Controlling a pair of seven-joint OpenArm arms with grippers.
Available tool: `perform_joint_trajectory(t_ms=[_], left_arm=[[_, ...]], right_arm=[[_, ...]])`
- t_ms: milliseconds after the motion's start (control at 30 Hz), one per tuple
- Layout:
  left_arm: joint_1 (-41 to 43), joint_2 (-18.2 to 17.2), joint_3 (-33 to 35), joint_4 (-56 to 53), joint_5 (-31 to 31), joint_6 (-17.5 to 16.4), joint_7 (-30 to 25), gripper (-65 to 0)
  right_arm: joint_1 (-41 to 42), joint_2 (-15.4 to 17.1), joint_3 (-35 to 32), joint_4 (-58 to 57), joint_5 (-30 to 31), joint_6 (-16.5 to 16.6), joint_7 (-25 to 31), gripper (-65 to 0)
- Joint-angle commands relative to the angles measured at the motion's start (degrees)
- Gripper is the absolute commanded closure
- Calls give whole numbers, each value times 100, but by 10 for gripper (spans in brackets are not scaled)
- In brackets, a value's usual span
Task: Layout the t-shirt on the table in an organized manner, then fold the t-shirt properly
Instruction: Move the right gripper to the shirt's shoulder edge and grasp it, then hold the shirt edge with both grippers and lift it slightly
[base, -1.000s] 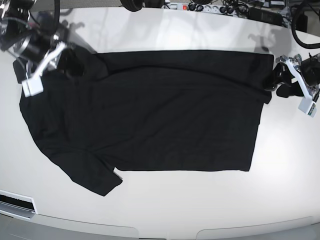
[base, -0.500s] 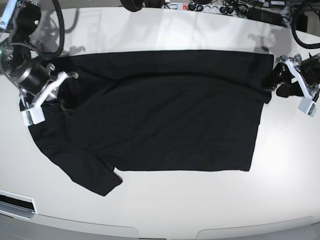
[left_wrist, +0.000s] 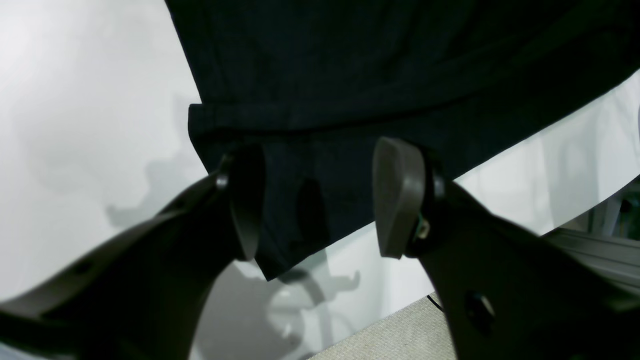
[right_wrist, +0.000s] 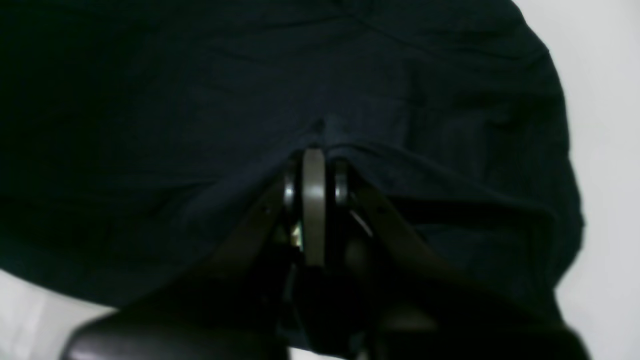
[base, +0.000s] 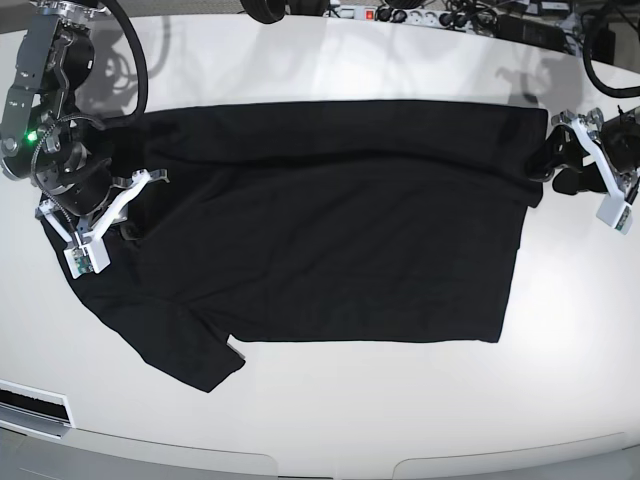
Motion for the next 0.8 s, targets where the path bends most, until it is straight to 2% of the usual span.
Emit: perform_joint_trajectory(t_ms=[0, 100, 133, 233, 300, 333, 367, 400, 433, 467, 567, 633, 700, 767], left_arm=[[-31, -111, -48, 72, -92, -20, -85, -354], [-33, -111, -48, 72, -94, -17, -85, -354], [-33, -114, -48, 72, -92, -20, -85, -354], [-33, -118, -48, 72, -94, -24, -85, -354], [-33, -118, -48, 74, -103, -46, -83, -340], [-33, -118, -48, 74, -142, -46, -83, -301], [-33, -116, -48, 72, -223, -39, -79, -222], [-33, -114, -48, 72, -319, -39, -44, -101], [-33, -111, -48, 72, -428, -39, 17, 0], [-31, -109, -44, 74, -549, -42, 55, 0], [-33, -109, 22, 74, -656, -203, 83, 0], [-74, -109, 157, 74, -645, -243, 59, 0], [-188, -109, 400, 74, -374, -238, 11, 0], [-310, -109, 748, 74, 330, -94, -210, 0]], right_arm=[[61, 55, 17, 76, 46, -175, 133, -108], [66, 79, 24, 76, -455, -949, 166, -350], [66, 127, 26, 76, -638, -1209, 177, -392], [63, 396, 107, 76, -911, -1668, 11, -402], [63, 595, 229, 76, -901, -1652, -199, -371], [63, 680, 304, 76, -809, -1554, -310, -331], [59, 743, 376, 76, -629, -1366, -431, -280], [46, 789, 442, 76, -372, -1078, -566, -203], [39, 811, 483, 76, -70, -743, -713, -100], [-11, 820, 487, 76, 203, -474, -835, 0], [-289, 815, 415, 74, 796, 168, -745, 0], [-455, 820, 295, 55, 699, 448, -533, 0], [-511, 852, 133, -92, 393, 413, -282, 0], [-507, 942, -76, -321, -70, 184, -48, 0]])
